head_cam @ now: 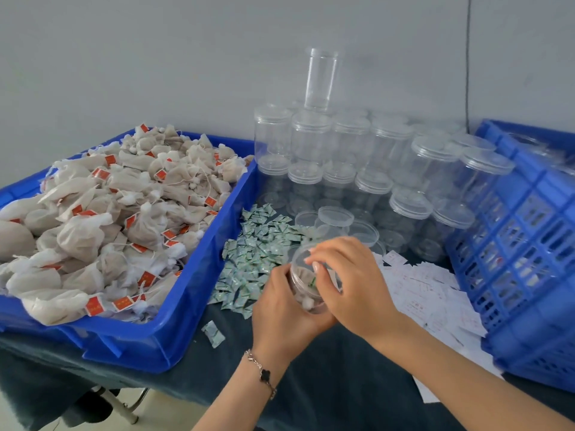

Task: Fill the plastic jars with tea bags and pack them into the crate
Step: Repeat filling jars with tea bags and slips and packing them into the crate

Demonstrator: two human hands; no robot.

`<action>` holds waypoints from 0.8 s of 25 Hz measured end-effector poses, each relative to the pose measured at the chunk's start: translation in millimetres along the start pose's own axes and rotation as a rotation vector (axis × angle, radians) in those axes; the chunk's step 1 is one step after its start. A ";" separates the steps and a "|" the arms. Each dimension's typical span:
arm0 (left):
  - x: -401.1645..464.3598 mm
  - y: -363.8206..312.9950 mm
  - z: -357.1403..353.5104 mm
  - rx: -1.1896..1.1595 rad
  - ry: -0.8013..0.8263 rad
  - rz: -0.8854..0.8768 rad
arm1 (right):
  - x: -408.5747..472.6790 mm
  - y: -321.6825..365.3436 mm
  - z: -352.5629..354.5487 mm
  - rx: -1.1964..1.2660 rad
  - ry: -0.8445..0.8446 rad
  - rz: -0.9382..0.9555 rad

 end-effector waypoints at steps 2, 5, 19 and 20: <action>-3.4 -6.7 -24.6 -0.021 0.086 0.006 | -17.1 -16.0 7.8 -0.055 0.018 -0.040; -12.9 -6.5 -50.7 -0.041 0.146 0.052 | -41.0 -34.9 10.1 -0.038 0.047 -0.094; -13.4 0.9 -58.1 0.021 0.152 0.038 | -97.6 -171.7 -30.9 -0.344 0.558 -0.628; -13.5 1.1 -58.6 0.024 0.152 0.039 | -94.1 -169.5 -25.4 -0.328 0.477 -0.620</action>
Point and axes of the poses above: each hand's wrist, its own x-axis towards the middle knuckle, its own z-axis out of the back of the hand, y = z × x, the point moved 6 cm from there along x, towards the middle knuckle, and after that the axes turned 7 degrees about y, right-handed, at the moved point
